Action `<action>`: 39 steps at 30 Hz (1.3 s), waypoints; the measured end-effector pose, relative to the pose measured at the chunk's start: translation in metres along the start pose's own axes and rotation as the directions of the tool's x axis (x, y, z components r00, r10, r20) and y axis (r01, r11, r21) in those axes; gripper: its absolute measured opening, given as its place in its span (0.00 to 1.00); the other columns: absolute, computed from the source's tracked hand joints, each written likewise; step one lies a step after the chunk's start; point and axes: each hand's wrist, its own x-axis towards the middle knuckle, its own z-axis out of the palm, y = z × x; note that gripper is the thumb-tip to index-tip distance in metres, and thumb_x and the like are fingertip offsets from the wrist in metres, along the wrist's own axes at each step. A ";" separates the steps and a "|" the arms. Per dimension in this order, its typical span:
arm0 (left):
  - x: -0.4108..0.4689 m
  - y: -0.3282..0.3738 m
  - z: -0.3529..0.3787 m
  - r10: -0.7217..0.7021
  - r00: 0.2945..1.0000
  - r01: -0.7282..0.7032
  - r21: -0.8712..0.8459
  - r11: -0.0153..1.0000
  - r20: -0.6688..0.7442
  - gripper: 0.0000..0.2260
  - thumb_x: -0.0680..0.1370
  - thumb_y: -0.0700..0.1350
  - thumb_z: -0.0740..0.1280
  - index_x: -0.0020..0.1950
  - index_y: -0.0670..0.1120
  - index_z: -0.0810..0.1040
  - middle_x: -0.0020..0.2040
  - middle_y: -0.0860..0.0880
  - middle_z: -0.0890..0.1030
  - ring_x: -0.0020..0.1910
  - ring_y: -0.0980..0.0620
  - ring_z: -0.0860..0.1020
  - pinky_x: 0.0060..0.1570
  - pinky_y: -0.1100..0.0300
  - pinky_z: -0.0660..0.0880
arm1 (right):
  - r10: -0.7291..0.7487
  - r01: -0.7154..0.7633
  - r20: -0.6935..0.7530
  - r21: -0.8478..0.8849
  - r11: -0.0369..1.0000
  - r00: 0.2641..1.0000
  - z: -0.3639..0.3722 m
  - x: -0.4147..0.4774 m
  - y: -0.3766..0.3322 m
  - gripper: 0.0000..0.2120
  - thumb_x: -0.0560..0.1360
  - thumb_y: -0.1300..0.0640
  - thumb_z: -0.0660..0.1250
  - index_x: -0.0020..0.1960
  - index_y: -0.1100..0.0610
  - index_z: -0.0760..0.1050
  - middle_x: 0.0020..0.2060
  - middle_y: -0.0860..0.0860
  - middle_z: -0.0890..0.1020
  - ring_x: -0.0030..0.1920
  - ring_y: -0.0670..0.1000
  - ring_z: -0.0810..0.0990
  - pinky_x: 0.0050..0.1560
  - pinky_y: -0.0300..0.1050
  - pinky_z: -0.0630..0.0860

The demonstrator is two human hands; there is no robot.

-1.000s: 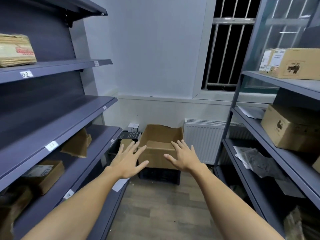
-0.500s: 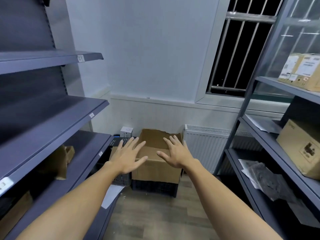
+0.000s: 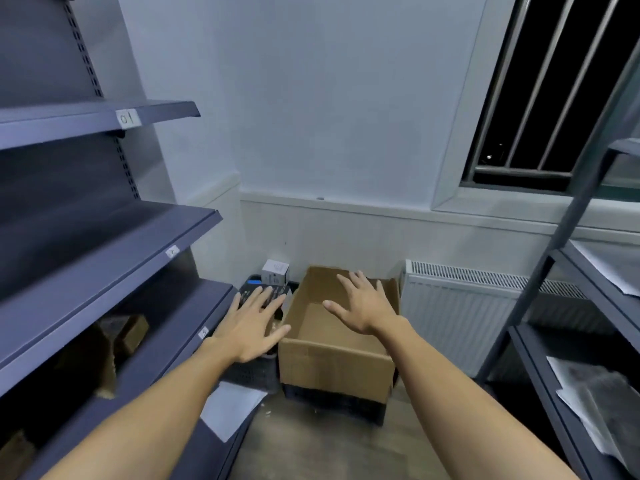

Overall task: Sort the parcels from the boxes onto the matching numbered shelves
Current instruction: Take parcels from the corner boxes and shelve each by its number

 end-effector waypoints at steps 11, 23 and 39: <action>0.104 0.014 -0.005 -0.137 0.990 0.137 -0.013 0.990 0.037 0.48 0.66 0.78 0.32 0.82 0.57 0.45 0.82 0.50 0.45 0.81 0.51 0.41 0.78 0.42 0.42 | -0.144 0.143 0.068 0.017 0.990 0.987 -0.009 0.111 0.063 0.36 0.82 0.34 0.51 0.82 0.54 0.49 0.81 0.55 0.51 0.81 0.55 0.45 0.78 0.63 0.44; 0.168 -0.037 0.037 -0.233 0.968 0.235 -0.010 0.972 0.096 0.55 0.59 0.79 0.23 0.82 0.55 0.45 0.82 0.48 0.46 0.81 0.50 0.43 0.78 0.43 0.42 | -0.224 0.217 0.151 0.066 0.974 0.963 0.032 0.217 0.065 0.37 0.81 0.35 0.53 0.82 0.54 0.49 0.81 0.55 0.52 0.81 0.55 0.44 0.78 0.64 0.45; 0.319 -0.160 0.138 -0.232 0.939 0.271 -0.133 0.953 0.254 0.45 0.68 0.73 0.36 0.82 0.55 0.45 0.82 0.48 0.45 0.81 0.49 0.42 0.77 0.43 0.39 | -0.184 0.176 0.302 0.056 0.983 0.935 0.111 0.421 0.031 0.38 0.81 0.34 0.54 0.82 0.53 0.49 0.81 0.54 0.52 0.81 0.55 0.44 0.78 0.63 0.44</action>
